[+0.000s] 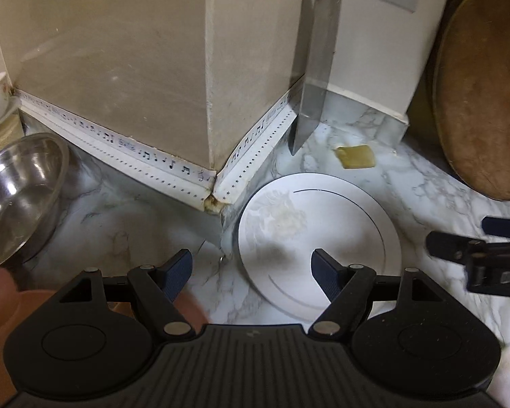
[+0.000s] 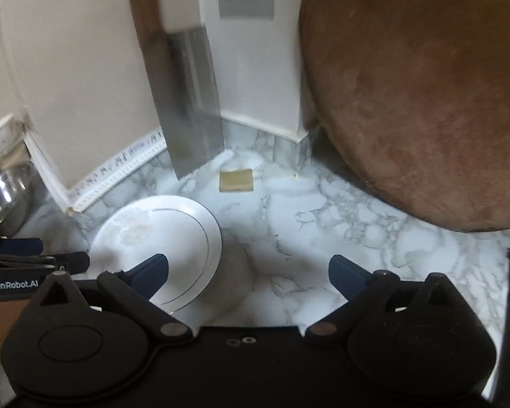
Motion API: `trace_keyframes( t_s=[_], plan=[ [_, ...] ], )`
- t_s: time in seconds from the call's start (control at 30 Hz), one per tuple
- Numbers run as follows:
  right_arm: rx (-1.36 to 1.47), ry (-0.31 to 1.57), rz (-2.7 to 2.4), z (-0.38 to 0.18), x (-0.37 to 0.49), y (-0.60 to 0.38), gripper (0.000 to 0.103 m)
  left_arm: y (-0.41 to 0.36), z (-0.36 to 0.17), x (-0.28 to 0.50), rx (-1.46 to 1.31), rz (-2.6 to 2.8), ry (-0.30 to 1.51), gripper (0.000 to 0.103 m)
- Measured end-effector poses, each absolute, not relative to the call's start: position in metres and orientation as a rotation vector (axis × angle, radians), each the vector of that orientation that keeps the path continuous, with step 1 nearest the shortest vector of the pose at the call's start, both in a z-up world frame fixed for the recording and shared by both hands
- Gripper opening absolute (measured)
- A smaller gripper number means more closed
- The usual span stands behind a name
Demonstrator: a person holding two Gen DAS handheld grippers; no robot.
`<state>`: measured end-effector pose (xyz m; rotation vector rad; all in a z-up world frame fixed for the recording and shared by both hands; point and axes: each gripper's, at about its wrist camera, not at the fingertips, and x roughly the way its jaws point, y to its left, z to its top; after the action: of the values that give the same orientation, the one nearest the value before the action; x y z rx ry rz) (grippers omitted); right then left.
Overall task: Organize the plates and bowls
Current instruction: 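Close both grippers on the small white plate's rim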
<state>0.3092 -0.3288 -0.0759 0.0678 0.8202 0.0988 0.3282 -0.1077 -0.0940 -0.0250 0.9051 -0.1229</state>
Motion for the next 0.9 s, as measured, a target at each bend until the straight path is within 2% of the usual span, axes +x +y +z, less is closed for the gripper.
trace_keyframes(
  t_s=[0.17,0.33,0.47,0.53,0.73,0.9],
  plan=[
    [0.114,0.893,0.106,-0.095,0.339,-0.329,0.085,-0.112,-0.106,0.346,-0.050,-0.100,0.944,0.077],
    [0.151,0.934,0.137,-0.107,0.356,-0.330,0.083,-0.115,-0.116,0.355,-0.061,-0.091,0.946,0.076],
    [0.161,0.955,0.137,-0.115,0.367,-0.329,0.077,-0.114,-0.122,0.360,-0.077,-0.071,0.958,0.075],
    [0.177,0.963,0.148,-0.118,0.371,-0.330,0.072,-0.112,-0.124,0.362,-0.105,-0.074,0.968,0.065],
    [0.207,0.962,0.183,-0.122,0.374,-0.331,0.056,-0.107,-0.122,0.364,-0.160,-0.063,0.976,0.057],
    [0.258,0.968,0.209,-0.123,0.376,-0.331,0.042,-0.094,-0.120,0.365,-0.214,-0.049,0.992,0.038]
  ],
)
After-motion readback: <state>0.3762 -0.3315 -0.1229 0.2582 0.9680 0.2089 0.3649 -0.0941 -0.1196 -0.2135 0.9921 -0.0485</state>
